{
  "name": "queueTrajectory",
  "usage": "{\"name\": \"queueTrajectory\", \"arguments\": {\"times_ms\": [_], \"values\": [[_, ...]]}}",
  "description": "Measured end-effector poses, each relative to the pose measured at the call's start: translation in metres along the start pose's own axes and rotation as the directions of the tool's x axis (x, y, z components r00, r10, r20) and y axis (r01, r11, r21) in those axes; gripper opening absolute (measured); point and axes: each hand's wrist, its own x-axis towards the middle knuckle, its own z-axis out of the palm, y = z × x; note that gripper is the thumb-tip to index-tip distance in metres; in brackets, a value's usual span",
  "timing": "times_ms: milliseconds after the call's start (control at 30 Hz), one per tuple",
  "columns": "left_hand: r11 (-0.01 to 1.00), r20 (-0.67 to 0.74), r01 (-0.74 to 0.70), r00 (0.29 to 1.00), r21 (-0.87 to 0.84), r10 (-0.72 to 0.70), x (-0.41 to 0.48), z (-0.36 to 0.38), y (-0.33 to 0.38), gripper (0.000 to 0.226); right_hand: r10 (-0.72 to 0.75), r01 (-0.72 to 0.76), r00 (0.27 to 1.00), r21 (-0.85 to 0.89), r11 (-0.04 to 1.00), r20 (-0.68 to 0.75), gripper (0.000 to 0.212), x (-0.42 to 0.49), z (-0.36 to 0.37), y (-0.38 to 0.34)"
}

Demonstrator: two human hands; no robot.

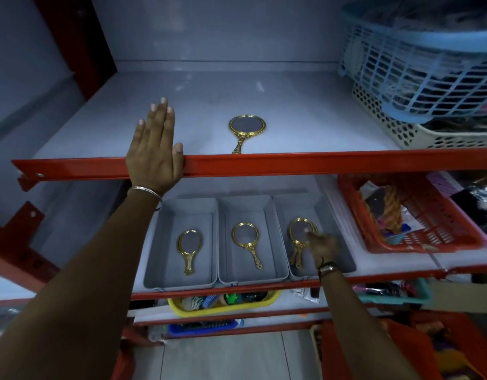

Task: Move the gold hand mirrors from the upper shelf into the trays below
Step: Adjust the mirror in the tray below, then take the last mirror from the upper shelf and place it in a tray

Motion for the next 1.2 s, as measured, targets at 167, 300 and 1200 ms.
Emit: {"name": "queueTrajectory", "arguments": {"times_ms": [167, 300, 1200], "values": [[1.0, 0.036, -0.006, 0.999, -0.004, 0.006, 0.0, -0.003, 0.002, 0.06, -0.479, 0.516, 0.854, 0.209, 0.831, -0.203, 0.015, -0.047, -0.001, -0.081], [1.0, 0.08, -0.007, 0.997, 0.01, 0.007, 0.0, -0.006, 0.002, 0.06, -0.744, 0.777, 0.629, 0.16, 0.609, -0.226, 0.015, -0.086, 0.008, -0.164], [1.0, 0.151, 0.009, 0.989, 0.028, -0.013, 0.003, -0.013, 0.001, 0.063, -0.23, 0.247, 0.859, 0.023, 0.969, 0.458, 0.024, -0.063, 0.062, -0.254]]}}
